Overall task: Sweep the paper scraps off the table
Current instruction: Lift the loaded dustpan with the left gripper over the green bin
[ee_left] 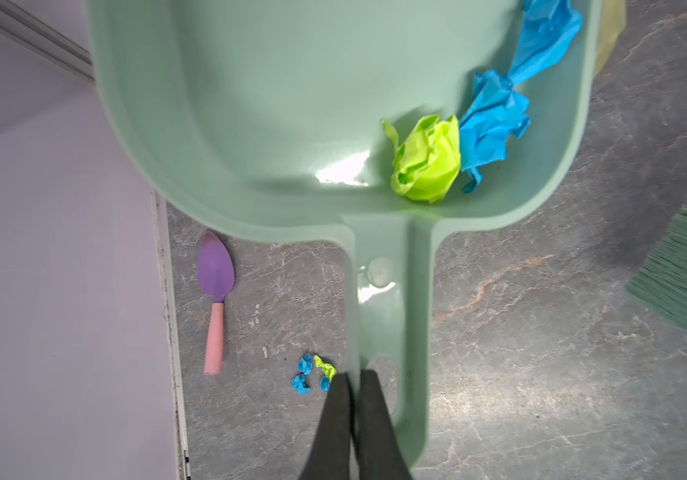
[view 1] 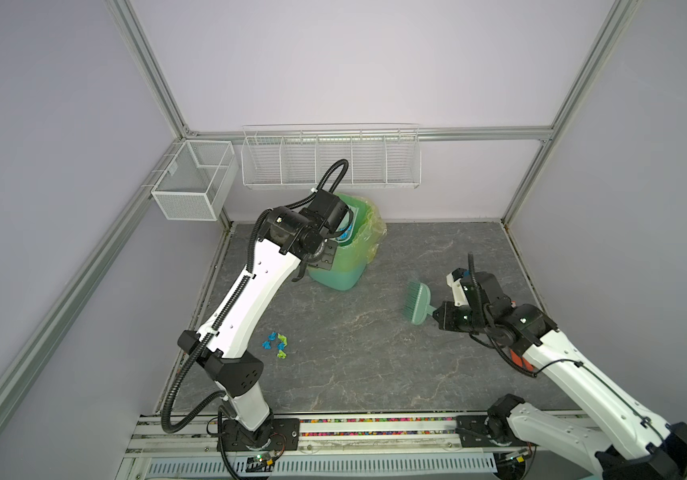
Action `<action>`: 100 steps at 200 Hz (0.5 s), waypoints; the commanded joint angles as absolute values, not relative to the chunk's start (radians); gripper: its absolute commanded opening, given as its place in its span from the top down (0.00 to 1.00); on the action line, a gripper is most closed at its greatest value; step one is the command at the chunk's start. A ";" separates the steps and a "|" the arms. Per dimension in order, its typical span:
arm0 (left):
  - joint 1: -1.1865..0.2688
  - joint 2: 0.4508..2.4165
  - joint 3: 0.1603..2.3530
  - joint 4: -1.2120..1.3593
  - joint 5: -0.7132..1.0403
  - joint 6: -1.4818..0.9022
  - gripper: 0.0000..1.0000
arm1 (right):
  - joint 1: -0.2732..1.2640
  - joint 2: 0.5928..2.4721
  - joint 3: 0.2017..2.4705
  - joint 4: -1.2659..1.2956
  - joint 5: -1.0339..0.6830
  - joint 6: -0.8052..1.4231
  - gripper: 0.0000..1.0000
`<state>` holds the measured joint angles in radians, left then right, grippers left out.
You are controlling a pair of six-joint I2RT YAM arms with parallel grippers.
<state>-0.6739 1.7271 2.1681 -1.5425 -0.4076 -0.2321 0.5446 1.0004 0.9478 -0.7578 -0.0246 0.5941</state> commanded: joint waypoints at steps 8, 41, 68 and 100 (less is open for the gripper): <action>-0.661 1.753 2.195 -1.559 -0.544 -0.199 1.00 | 0.540 0.998 0.934 -0.750 -0.037 0.579 0.93; -0.649 1.790 2.223 -1.577 -0.614 -0.192 1.00 | 0.541 0.989 0.926 -0.753 -0.032 0.577 0.93; -0.649 1.806 2.231 -1.554 -0.659 -0.170 1.00 | 0.540 0.993 0.912 -0.747 -0.042 0.581 0.93; -0.649 1.846 2.280 -1.564 -0.711 -0.149 1.00 | 0.541 0.989 0.899 -0.740 -0.046 0.580 0.93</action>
<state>-0.6518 1.8172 2.2234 -1.5455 -0.6277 -0.1738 0.5446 1.0004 0.9195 -0.7574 -0.0315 0.5907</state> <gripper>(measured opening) 0.048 0.115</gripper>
